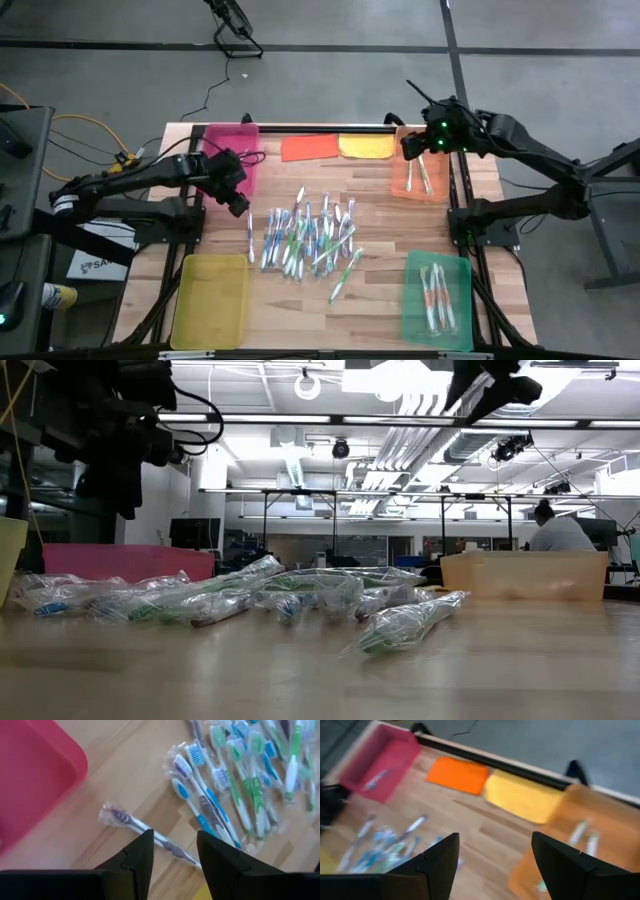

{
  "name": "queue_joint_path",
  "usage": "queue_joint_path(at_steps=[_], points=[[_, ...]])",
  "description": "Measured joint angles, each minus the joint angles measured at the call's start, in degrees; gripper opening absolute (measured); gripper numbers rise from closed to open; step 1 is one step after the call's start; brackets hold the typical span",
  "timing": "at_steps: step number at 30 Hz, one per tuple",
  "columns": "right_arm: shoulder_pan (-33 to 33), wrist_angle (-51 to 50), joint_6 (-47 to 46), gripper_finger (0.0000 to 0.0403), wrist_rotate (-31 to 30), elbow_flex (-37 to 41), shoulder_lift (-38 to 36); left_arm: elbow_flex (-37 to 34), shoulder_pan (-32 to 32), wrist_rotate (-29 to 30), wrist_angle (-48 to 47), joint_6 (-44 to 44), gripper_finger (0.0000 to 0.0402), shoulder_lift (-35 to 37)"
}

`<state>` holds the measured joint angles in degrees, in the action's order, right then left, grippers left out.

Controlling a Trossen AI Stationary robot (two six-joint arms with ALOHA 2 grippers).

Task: Pick & Place Toothbrushes
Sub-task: Put the purple toothbrush into the yellow bin

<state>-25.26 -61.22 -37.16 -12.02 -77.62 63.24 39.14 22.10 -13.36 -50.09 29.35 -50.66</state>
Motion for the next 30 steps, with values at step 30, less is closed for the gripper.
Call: queue_joint_path(at_steps=[30], points=[[-2.63,-5.00,11.11,0.0243,-8.17,0.00,-0.15,0.00,-24.89,17.60,2.42,41.58,0.0147,-16.47]])
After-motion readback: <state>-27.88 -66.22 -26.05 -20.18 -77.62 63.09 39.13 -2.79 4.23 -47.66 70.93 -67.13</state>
